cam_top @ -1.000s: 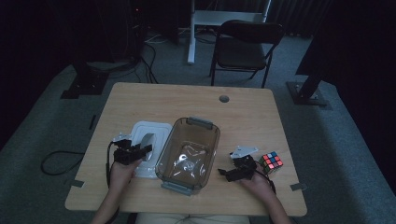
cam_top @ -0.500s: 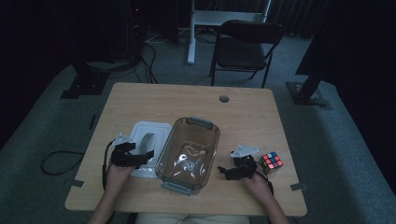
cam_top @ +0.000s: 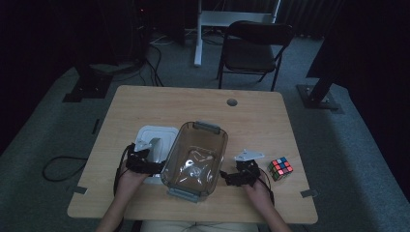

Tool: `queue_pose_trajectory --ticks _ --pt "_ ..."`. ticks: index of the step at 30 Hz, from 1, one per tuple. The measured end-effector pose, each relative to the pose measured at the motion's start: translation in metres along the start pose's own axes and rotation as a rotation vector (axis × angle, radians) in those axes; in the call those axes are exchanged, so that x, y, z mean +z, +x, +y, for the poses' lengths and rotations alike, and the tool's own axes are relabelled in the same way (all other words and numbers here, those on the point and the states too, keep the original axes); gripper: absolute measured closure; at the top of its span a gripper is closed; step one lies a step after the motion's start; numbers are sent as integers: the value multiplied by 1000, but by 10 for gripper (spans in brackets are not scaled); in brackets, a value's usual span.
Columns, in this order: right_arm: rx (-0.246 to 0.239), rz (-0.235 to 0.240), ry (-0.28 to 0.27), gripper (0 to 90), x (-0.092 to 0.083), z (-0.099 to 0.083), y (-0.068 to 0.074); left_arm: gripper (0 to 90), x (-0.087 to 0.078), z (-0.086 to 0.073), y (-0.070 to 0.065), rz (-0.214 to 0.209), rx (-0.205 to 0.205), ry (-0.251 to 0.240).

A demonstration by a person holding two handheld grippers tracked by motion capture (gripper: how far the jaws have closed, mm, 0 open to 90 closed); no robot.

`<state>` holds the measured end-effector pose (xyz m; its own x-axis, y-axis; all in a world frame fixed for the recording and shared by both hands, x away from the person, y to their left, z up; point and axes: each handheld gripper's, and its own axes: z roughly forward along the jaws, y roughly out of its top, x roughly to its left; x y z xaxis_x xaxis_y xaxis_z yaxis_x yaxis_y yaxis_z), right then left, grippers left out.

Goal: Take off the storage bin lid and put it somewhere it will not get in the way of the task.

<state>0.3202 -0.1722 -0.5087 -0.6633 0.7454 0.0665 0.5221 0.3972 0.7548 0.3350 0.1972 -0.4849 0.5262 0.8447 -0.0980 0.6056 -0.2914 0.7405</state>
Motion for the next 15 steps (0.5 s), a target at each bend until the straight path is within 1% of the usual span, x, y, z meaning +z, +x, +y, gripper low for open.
queue_pose_trajectory --ticks 2,3,4,5,6,7,10,11,15 --pt "-5 22 4 133 3 0 5 6 1 2 -4 -3 12 6" --pt "-5 22 4 133 3 0 5 7 1 2 -4 -3 12 6" --pt "-12 19 3 134 4 1 7 7 1 4 -5 -14 11 7" --pt "-24 6 4 134 4 2 9 6 1 4 -5 -13 12 5" --pt "-16 16 16 134 5 3 7 7 2 5 -7 -15 9 2" --pt "-16 16 16 134 5 3 7 7 2 5 -7 -15 9 2" --pt "-22 12 29 134 4 5 4 7 4 7 -12 -7 34 14" --pt "-25 4 29 134 3 6 3 7 5 8 -13 -3 41 16" --pt "-11 6 18 134 1 10 -3 7 7 11 -17 20 58 24"
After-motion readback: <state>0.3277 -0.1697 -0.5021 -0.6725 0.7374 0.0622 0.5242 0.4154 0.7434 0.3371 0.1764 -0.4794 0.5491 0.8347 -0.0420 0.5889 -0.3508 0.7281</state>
